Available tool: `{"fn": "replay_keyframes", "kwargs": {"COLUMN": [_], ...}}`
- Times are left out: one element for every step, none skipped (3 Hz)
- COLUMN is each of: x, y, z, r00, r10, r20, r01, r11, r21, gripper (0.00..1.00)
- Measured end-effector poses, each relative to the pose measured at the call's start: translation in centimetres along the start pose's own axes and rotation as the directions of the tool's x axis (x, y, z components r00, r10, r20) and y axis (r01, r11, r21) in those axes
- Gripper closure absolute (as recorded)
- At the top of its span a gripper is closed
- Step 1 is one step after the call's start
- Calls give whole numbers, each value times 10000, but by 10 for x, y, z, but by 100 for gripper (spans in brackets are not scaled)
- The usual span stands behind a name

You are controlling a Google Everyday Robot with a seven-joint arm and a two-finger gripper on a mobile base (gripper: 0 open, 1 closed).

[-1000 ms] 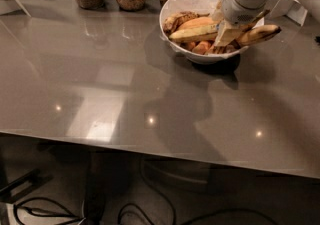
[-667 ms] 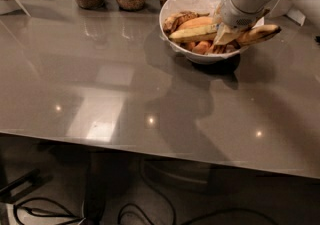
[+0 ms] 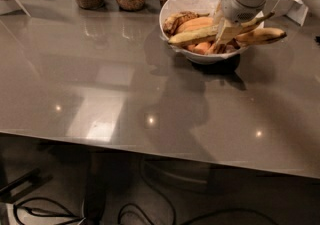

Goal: Pick banana from white bowl

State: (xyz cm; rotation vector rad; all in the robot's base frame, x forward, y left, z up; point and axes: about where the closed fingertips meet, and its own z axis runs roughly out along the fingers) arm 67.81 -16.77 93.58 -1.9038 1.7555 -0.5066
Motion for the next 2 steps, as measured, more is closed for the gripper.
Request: {"fn": "replay_keyframes", "kwargs": {"x": [-6, -5], "y": [-9, -11], "z": [-28, -59], "r00": [9998, 9973], "r10": [-133, -84], "r20": [144, 728], "r01": [129, 50], "r11": [9995, 9989], "r21": [288, 458], "gripper": [100, 100]}}
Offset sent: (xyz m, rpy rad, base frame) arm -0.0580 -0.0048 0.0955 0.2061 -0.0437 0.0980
